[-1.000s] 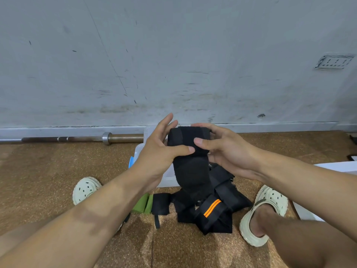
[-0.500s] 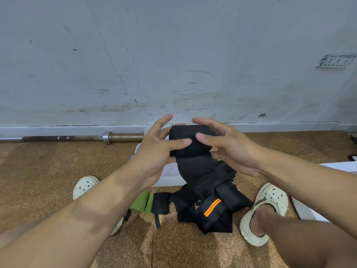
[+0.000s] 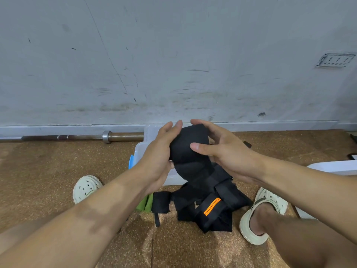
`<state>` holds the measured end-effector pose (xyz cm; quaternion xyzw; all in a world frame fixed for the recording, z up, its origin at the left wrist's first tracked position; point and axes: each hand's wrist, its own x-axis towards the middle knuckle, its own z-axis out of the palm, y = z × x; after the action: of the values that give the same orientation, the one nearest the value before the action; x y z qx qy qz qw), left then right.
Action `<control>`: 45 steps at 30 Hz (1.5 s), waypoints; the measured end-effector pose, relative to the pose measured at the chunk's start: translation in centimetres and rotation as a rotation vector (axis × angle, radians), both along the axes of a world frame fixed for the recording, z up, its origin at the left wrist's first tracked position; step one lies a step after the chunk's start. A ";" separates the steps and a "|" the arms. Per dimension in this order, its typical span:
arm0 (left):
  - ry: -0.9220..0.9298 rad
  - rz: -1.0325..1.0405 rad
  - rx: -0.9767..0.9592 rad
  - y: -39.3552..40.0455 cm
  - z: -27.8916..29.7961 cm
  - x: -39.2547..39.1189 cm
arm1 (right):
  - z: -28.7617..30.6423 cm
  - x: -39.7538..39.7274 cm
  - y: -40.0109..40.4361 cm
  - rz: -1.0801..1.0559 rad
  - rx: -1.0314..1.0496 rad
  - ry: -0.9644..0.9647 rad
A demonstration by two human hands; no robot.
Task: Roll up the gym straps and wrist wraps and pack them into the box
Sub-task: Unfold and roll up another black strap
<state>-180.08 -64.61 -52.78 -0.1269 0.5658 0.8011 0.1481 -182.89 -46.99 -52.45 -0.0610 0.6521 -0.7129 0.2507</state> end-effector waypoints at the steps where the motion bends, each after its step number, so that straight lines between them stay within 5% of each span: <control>1: -0.008 0.026 0.027 0.1 -0.1 0.0 | -0.2 0.2 -0.3 0.000 -0.028 -0.022; 6: -0.027 0.127 0.062 0.3 -0.5 0.3 | -1.2 0.7 -1.4 -0.014 -0.070 -0.065; 17: -0.103 0.107 0.062 -0.7 0.8 0.1 | 0.4 -0.5 -0.1 0.084 0.117 0.239; 24: 0.073 0.157 -0.045 -1.0 1.2 0.0 | 0.2 -1.0 0.5 0.170 -0.033 -0.164; 30: 0.044 0.102 -0.024 -0.5 0.9 0.2 | -0.1 -0.8 0.4 0.018 -0.080 -0.108; 37: -0.157 0.179 -0.152 0.6 -0.1 0.6 | -0.9 1.3 -0.9 0.102 0.370 0.250; 45: -0.113 0.366 -0.289 1.0 -0.9 1.7 | -1.8 3.0 -3.5 0.034 0.362 0.123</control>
<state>-178.40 -63.63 -53.68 -0.2919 0.6328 0.7171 0.0122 -179.86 -50.51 -54.22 -0.0694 0.7827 -0.5745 0.2291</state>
